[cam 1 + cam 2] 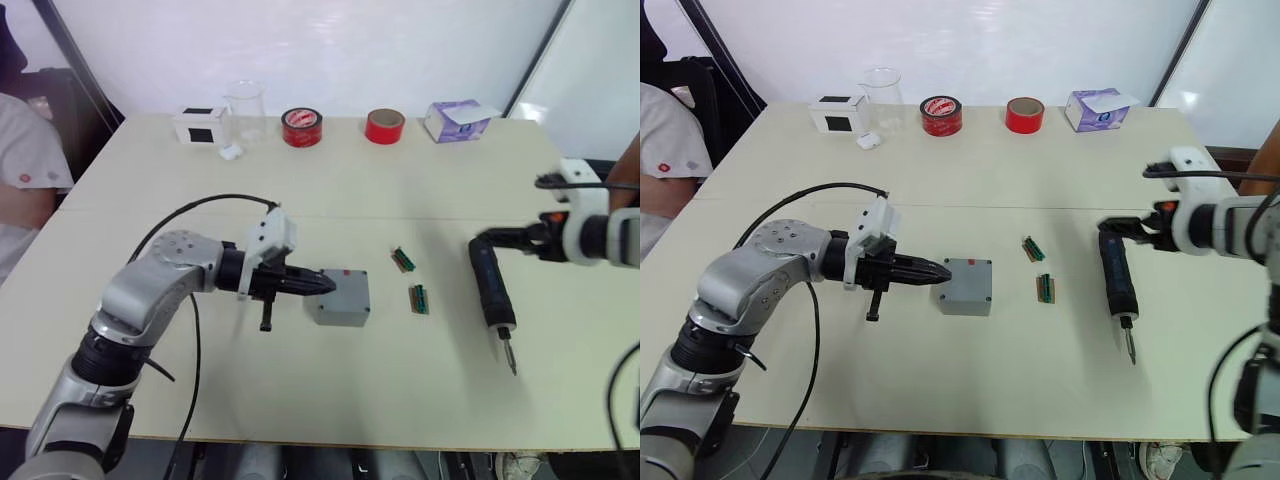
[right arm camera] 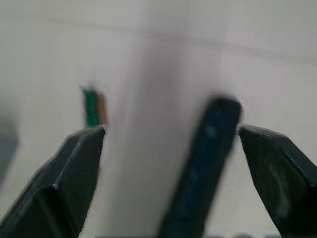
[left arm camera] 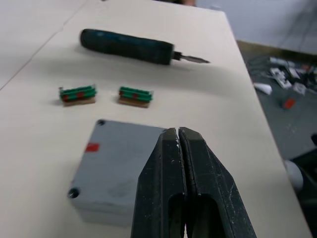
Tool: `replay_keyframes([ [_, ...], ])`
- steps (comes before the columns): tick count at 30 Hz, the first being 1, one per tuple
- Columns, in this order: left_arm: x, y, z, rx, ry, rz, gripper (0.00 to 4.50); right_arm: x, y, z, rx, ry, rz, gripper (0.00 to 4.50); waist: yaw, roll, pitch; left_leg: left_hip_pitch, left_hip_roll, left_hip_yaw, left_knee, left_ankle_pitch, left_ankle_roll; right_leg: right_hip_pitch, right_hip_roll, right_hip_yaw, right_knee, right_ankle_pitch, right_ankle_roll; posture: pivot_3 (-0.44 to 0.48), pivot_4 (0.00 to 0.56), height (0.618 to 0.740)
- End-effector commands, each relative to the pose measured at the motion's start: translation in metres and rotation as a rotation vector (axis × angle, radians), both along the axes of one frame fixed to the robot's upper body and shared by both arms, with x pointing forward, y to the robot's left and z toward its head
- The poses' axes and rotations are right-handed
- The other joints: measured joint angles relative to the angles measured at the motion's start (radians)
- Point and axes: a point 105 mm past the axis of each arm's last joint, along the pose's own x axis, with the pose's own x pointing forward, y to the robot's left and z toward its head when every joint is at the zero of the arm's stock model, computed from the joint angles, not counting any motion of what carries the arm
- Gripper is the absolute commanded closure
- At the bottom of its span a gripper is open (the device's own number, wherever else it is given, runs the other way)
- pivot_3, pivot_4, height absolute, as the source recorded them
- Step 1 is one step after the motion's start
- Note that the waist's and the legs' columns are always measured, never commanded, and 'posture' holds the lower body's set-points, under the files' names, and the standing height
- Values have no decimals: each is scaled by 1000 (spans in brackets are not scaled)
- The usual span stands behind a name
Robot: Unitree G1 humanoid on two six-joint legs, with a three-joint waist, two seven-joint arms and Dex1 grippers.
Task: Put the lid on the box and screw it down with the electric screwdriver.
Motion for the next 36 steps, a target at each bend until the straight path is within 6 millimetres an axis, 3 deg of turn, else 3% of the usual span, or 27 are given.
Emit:
replay_keyframes([
  [1,-12,-8,5,15,-70,-72,4500,-15,2,-16,39,157,51,85,-2,0,0,0,0,1,0,0,0,0,0,0,0,0,1,0,150,740],
  [10,-15,-9,2,36,-86,-65,4500,-7,-4,-43,50,325,-4,85,-22,0,0,1,0,3,1,0,0,0,0,3,0,0,1,0,150,740],
  [24,-16,-4,0,20,-69,31,4500,21,5,-79,6,409,71,85,-25,-5,-2,2,0,4,1,0,0,1,0,3,0,1,1,0,150,740],
  [25,-16,-3,0,20,-68,35,4500,21,6,-80,6,419,81,561,-26,-6,-1,4,1,4,1,0,0,2,0,3,0,1,1,0,150,740],
  [26,-16,-3,0,20,-69,38,4500,20,5,-82,5,429,88,642,-25,-6,-1,7,1,4,1,0,0,5,0,3,-1,0,1,0,150,740],
  [30,-15,0,0,17,-64,54,4500,19,3,-86,-2,456,95,2015,-24,-7,-1,10,1,4,1,0,0,8,0,3,-1,-1,-2,0,150,740],
  [31,-14,0,0,16,-64,58,4500,19,2,-87,-5,457,94,2507,-23,-7,-1,10,1,4,1,0,0,8,0,3,-1,-1,-2,0,150,740],
  [33,-12,2,1,13,-61,69,4500,22,-2,-83,-9,433,78,2607,-23,-7,-1,10,1,4,1,0,0,8,0,3,0,0,1,0,150,740],
  [36,0,8,4,-15,-49,116,4500,43,-11,-60,-24,274,43,2609,-26,-7,-1,10,1,4,1,0,0,8,0,3,0,0,0,0,150,740],
])
